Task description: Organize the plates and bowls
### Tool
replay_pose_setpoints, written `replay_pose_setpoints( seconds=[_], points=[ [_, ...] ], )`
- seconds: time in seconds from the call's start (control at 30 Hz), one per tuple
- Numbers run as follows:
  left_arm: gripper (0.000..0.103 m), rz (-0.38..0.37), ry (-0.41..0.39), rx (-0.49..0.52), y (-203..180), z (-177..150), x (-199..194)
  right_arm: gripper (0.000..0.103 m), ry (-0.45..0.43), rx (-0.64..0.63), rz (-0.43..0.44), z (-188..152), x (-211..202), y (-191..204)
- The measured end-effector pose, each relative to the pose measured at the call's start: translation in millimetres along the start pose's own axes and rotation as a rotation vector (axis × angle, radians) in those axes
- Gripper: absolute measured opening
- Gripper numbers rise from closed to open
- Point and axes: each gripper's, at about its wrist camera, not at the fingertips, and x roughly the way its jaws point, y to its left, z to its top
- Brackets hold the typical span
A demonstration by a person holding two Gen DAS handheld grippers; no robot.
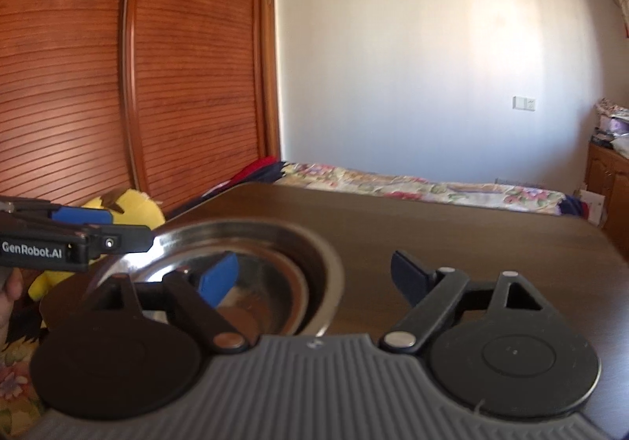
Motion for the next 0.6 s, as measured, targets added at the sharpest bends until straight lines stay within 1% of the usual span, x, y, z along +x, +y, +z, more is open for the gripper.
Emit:
replay_pose_setpoints(
  seconds=[0.03,0.17,0.3,0.47,0.53,0.6],
  points=[
    [0.089,-0.005,-0.006,0.003,-3,2,-1,0.095,-0.008,0.005,-0.011,3,-5,-3],
    [0.103,-0.013,-0.035,0.024,-16,8,-7,0.102,-0.037,0.016,-0.054,11,-21,-12],
    [0.103,-0.019,-0.053,0.042,-29,15,-13,0.103,-0.055,0.022,-0.098,16,-36,-21],
    [0.103,0.004,-0.060,0.057,-43,22,-18,0.103,-0.074,0.043,-0.175,21,-51,-29],
    [0.103,0.013,-0.054,0.061,-49,23,-18,0.103,-0.079,0.050,-0.193,22,-56,-32],
    [0.103,-0.003,-0.043,0.058,-53,24,-19,0.103,-0.085,0.059,-0.214,23,-61,-35]
  ],
)
